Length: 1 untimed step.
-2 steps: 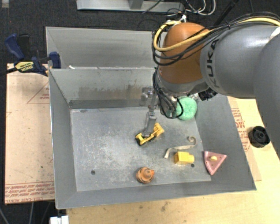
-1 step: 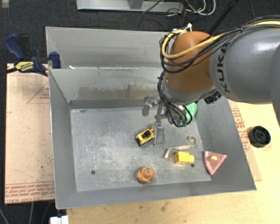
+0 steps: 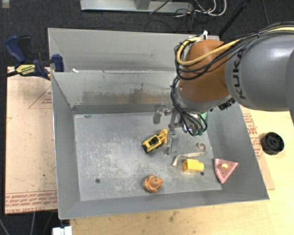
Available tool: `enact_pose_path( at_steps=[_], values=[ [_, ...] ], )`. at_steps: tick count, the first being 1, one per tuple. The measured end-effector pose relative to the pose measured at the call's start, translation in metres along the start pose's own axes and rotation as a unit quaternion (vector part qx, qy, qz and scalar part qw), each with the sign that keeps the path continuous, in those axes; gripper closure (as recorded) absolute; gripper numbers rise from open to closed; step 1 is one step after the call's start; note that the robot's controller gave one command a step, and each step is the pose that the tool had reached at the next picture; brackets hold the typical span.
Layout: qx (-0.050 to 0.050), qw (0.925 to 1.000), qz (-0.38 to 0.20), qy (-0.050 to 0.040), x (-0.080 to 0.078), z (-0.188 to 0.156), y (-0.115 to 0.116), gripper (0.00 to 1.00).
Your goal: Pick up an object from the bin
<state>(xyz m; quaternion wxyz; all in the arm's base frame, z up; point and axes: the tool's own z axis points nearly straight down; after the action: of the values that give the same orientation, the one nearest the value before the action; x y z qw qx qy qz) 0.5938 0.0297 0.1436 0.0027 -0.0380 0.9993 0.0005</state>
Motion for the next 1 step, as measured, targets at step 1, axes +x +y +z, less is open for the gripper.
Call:
enact_pose_path(
  at_steps=[1],
  values=[
    [0.000,0.9985,0.054,-0.0008,0.0036,0.0545,-0.0061,0.00]
  ],
)
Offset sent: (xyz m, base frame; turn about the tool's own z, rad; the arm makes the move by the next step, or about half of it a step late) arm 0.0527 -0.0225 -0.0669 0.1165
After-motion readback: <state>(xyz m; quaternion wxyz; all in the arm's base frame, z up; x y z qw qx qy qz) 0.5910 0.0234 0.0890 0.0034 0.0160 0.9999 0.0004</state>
